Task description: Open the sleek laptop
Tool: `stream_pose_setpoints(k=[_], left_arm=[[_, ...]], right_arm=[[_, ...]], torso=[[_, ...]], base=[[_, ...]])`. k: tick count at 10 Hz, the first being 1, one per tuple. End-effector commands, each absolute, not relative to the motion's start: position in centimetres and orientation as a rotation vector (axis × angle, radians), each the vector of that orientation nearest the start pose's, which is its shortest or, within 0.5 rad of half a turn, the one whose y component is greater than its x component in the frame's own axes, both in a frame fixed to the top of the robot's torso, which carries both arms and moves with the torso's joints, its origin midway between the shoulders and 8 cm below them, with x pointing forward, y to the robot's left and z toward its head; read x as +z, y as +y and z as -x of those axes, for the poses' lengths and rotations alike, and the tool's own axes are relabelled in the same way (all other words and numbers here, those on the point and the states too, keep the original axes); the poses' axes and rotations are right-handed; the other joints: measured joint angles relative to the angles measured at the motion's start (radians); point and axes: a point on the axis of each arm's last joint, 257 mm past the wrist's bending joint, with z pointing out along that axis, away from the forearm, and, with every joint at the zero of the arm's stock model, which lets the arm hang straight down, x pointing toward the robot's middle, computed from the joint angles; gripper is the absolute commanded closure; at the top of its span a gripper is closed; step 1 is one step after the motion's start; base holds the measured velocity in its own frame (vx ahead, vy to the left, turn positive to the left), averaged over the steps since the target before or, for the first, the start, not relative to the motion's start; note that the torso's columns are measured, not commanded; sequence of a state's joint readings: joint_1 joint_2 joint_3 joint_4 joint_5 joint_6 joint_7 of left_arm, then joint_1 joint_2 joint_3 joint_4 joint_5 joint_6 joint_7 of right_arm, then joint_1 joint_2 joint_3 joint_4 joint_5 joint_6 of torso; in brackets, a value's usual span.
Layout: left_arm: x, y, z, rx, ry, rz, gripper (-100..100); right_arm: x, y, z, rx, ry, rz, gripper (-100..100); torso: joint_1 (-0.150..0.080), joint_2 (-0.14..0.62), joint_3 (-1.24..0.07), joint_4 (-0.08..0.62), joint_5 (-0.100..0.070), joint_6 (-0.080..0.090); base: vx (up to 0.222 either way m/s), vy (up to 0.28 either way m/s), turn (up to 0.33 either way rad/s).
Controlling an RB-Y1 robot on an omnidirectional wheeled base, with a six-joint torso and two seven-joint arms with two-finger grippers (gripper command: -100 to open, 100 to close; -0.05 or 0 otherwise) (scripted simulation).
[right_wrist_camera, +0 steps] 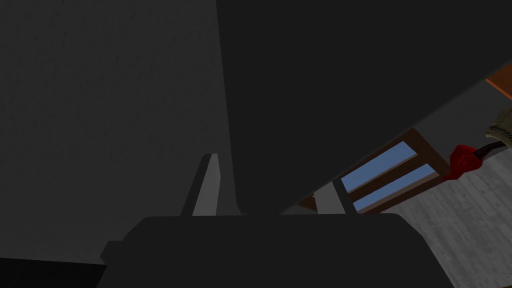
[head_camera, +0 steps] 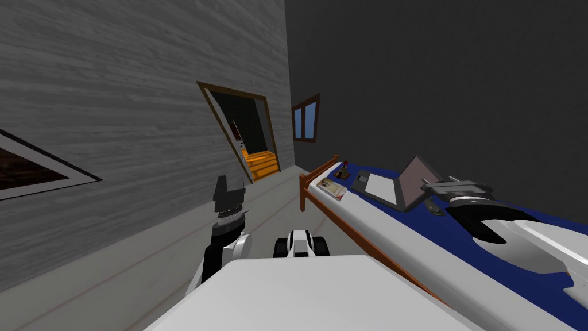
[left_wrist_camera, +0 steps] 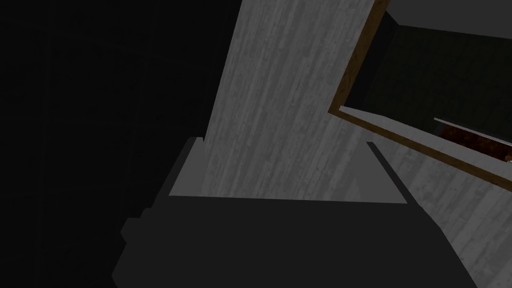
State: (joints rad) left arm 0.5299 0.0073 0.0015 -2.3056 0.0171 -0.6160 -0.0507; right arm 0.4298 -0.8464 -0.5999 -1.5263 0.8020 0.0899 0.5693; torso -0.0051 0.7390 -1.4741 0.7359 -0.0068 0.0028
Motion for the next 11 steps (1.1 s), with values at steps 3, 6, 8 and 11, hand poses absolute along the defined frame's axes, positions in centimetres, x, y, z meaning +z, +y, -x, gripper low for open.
stream_pose_setpoints(k=[3,6,8,11], left_arm=[[4.7,27.9,-31.5,-1.278,0.538,0.552,0],[4.7,27.9,-31.5,-1.278,0.538,0.552,0],[4.7,27.9,-31.5,-1.278,0.538,0.552,0],[4.7,27.9,-31.5,-1.278,0.538,0.552,0]], right_arm=[[-7.8,-69.7,-35.7,-1.026,1.607,0.116,100],[-8.6,-65.6,-37.2,-0.964,1.607,0.145,100],[-7.2,-65.7,-37.6,-0.971,1.583,0.148,100],[-7.3,-64.5,-36.9,-1.024,1.604,0.278,100]], torso=[[0.002,0.0,0.0,0.0,0.001,-0.001],[-0.002,-0.003,-0.002,-0.002,-0.002,-0.004],[-0.003,-0.005,-0.003,-0.003,-0.003,-0.004],[0.002,-0.008,-0.005,-0.003,0.002,-0.002]], base=[[0.047,-0.037,-0.168],[0.062,-0.038,-0.209],[0.014,-0.013,-0.044],[0.138,0.05,-0.102]])
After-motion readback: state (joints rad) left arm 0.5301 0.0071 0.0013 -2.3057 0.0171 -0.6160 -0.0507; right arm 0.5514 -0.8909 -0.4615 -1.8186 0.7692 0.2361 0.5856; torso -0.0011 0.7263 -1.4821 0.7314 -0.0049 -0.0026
